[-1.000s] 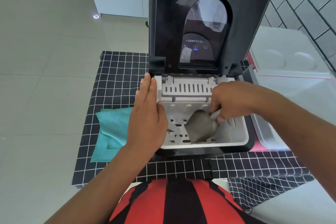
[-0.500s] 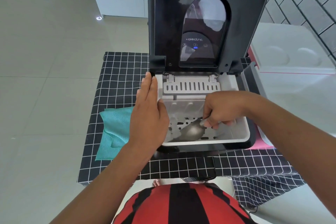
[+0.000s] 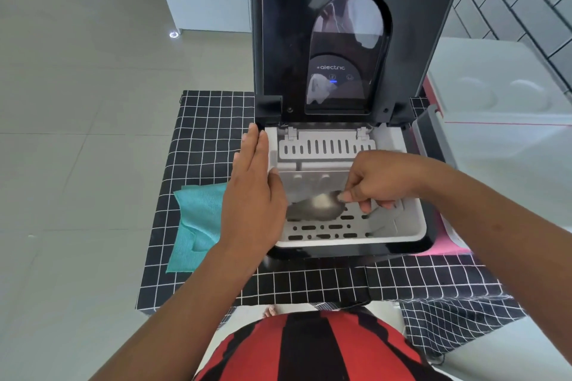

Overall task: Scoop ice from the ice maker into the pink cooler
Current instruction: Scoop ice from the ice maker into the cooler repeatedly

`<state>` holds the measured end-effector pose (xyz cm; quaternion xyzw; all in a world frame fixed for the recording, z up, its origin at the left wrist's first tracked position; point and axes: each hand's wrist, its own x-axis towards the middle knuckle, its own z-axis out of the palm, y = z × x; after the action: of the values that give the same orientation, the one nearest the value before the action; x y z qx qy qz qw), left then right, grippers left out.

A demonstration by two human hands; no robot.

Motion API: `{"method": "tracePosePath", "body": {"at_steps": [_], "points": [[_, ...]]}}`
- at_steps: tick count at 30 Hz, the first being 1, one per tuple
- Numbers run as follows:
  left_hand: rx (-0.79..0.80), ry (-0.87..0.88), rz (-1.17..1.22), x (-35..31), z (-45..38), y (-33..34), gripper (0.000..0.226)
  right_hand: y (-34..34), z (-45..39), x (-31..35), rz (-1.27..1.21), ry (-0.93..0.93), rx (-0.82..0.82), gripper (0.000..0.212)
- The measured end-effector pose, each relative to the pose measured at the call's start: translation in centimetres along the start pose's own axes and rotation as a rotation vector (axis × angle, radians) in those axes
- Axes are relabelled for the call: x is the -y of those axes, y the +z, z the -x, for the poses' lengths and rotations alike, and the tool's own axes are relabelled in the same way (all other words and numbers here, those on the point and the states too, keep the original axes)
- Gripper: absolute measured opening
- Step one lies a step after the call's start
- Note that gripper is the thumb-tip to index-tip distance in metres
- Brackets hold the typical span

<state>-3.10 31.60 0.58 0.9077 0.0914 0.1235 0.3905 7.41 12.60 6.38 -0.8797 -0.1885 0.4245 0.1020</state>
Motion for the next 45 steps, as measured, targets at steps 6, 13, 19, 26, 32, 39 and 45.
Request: {"method": "tracePosePath", "body": {"at_steps": [6,13,19,26,32,39,45], "points": [[-0.022,0.015,-0.007,0.1,0.0,0.1,0.058,-0.9,1.6,0.4,0.137,-0.003,0.038,0.026],[-0.027,0.017,-0.024,0.1,0.0,0.1,0.058,-0.5,3.5,0.5,0.519,-0.011,-0.161,0.028],[-0.034,0.020,-0.031,0.1,0.2,0.1,0.058,0.5,4.0,0.2,0.424,0.018,-0.154,0.027],[-0.037,0.022,-0.030,0.1,0.1,0.0,0.057,2.3,3.5,-0.5,0.554,0.020,-0.391,0.007],[-0.047,0.023,-0.025,0.1,0.0,0.0,0.057,3.2,2.0,-0.2,0.455,0.003,-0.349,0.012],[-0.037,0.025,-0.017,0.0,0.0,-0.1,0.057,3.2,1.8,-0.3,0.429,-0.003,-0.343,0.010],[-0.050,0.029,-0.022,-0.2,0.1,-0.2,0.057,4.7,0.8,0.2,0.296,-0.010,-0.304,0.015]]}}
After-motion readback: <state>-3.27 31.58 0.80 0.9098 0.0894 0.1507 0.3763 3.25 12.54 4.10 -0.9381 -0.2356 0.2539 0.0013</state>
